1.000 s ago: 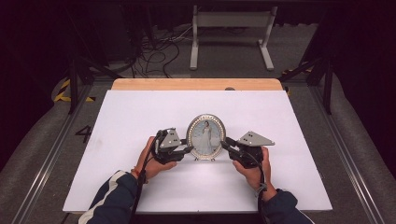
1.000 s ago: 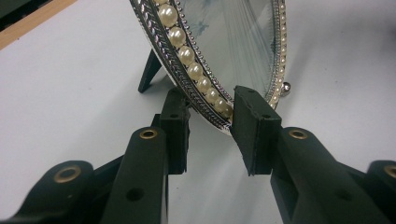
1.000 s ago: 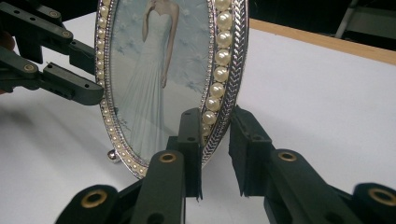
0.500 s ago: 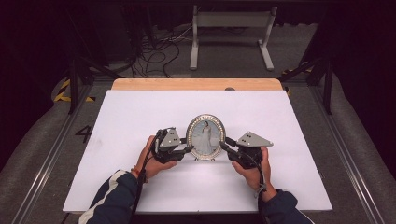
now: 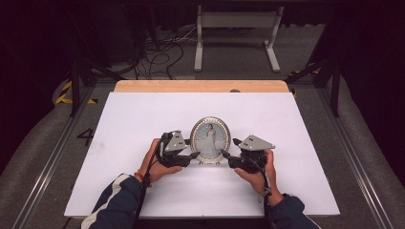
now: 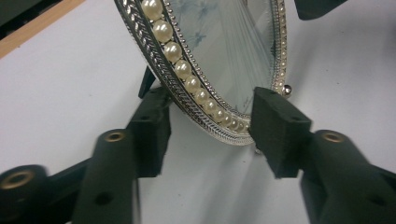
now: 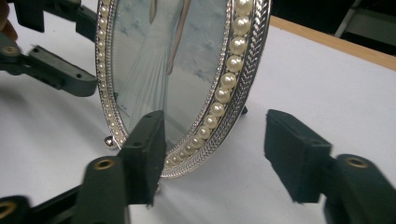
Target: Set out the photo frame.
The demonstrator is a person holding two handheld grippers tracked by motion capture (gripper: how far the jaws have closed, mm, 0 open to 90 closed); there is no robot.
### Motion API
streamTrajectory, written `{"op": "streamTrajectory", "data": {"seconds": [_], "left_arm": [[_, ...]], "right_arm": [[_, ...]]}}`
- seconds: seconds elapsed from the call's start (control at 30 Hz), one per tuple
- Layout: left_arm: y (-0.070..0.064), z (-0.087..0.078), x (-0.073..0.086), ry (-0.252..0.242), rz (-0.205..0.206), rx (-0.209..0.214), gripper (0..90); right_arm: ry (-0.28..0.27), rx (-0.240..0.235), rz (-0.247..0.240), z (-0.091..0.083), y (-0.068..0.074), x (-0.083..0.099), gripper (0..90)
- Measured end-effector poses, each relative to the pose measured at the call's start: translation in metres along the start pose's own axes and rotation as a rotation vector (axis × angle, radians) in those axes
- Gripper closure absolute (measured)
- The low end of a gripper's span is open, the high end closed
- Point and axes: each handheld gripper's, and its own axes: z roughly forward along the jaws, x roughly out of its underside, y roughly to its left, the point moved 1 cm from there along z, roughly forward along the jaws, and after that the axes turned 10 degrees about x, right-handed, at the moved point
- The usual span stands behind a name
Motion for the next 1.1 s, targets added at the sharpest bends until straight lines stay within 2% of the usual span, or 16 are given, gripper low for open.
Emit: {"op": "streamTrajectory", "data": {"seconds": [0.13, 0.2, 0.4, 0.57, 0.73, 0.9, 1.1], "left_arm": [[-0.001, 0.002, 0.000, 0.012, -0.018, -0.011, 24.6], [0.000, 0.003, 0.001, 0.007, -0.037, 0.007, 18.3], [0.001, 0.006, 0.003, 0.018, -0.065, 0.004, 8.5], [0.000, 0.005, 0.003, 0.038, -0.042, -0.026, 7.8], [-0.003, 0.001, 0.004, 0.058, -0.013, -0.065, 8.6], [-0.003, -0.003, 0.005, 0.062, -0.004, -0.073, 8.6], [-0.005, -0.012, 0.007, 0.068, 0.011, -0.089, 8.7]], "right_arm": [[0.023, 0.004, -0.017, 0.003, 0.002, 0.000, 22.9], [0.032, 0.006, -0.038, 0.005, 0.003, 0.000, 17.2], [0.052, -0.012, -0.039, 0.007, 0.001, 0.000, 7.3], [0.065, 0.007, -0.044, 0.008, -0.001, 0.001, 7.8], [0.073, 0.005, -0.075, 0.006, -0.002, -0.002, 9.7], [0.076, 0.022, -0.112, 0.004, -0.002, -0.003, 10.5], [0.083, 0.024, -0.132, 0.000, -0.006, -0.003, 11.3]]}}
